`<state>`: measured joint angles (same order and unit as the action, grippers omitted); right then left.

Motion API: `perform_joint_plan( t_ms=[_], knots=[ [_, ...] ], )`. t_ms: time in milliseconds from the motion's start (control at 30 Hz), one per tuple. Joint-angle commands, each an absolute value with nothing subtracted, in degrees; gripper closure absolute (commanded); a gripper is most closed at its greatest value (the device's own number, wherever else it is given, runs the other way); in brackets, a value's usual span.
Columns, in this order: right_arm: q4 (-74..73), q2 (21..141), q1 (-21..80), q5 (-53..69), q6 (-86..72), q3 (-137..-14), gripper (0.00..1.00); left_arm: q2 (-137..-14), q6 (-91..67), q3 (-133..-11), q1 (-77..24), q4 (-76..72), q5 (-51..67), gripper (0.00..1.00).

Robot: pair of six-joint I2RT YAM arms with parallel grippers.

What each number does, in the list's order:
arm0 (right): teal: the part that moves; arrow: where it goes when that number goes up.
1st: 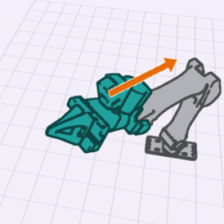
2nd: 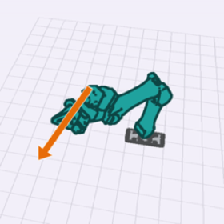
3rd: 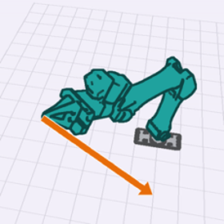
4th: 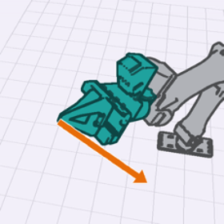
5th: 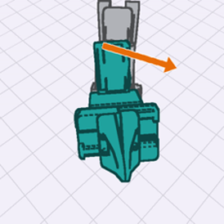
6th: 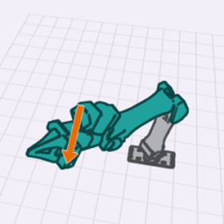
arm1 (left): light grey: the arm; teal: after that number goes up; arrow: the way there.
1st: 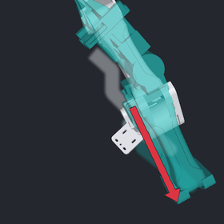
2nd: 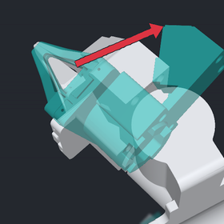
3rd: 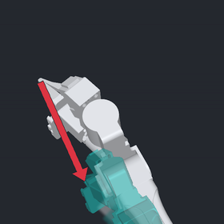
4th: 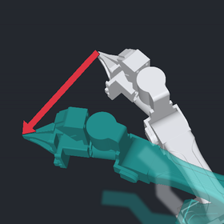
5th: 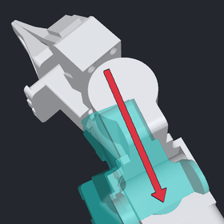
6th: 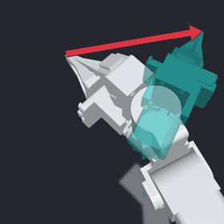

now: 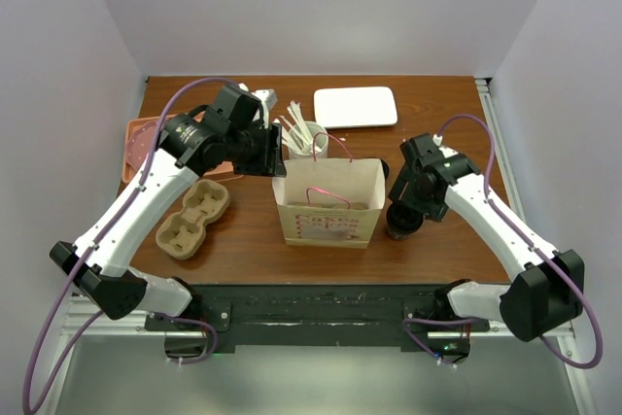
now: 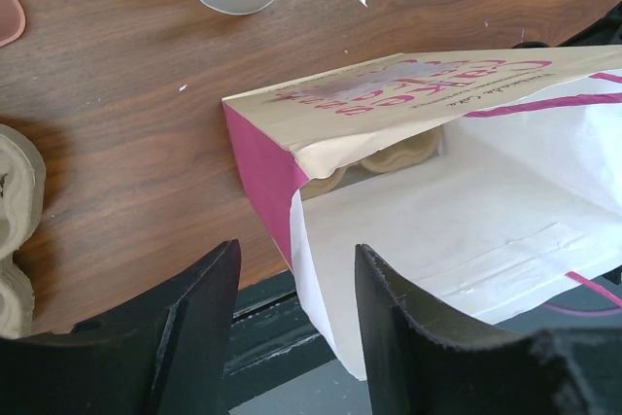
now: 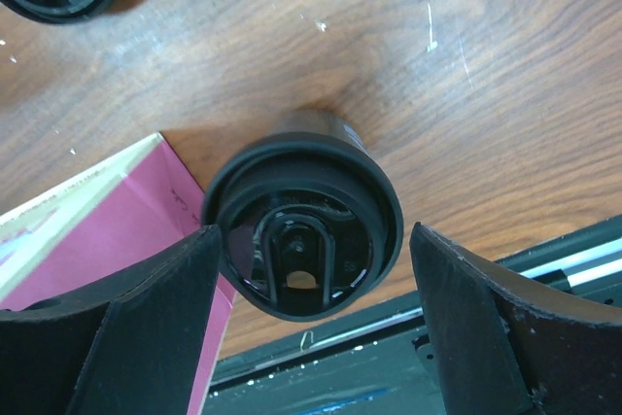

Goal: Pack the takeout coffee

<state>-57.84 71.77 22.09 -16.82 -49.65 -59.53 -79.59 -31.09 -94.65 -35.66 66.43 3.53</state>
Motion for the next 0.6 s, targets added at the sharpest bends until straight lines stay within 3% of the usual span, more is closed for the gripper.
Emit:
perform_joint_plan(
  t_ms=[0,567],
  knots=[
    [-57.92,72.86,23.20,-19.78,-50.71,-62.40,0.17,-77.96,-32.17,-94.83,-35.51,65.65,2.99,0.44],
    [-55.99,75.76,26.02,-21.18,-51.06,-60.91,0.15,-77.96,-31.64,-95.89,-35.33,66.45,2.11,0.44]
  ],
)
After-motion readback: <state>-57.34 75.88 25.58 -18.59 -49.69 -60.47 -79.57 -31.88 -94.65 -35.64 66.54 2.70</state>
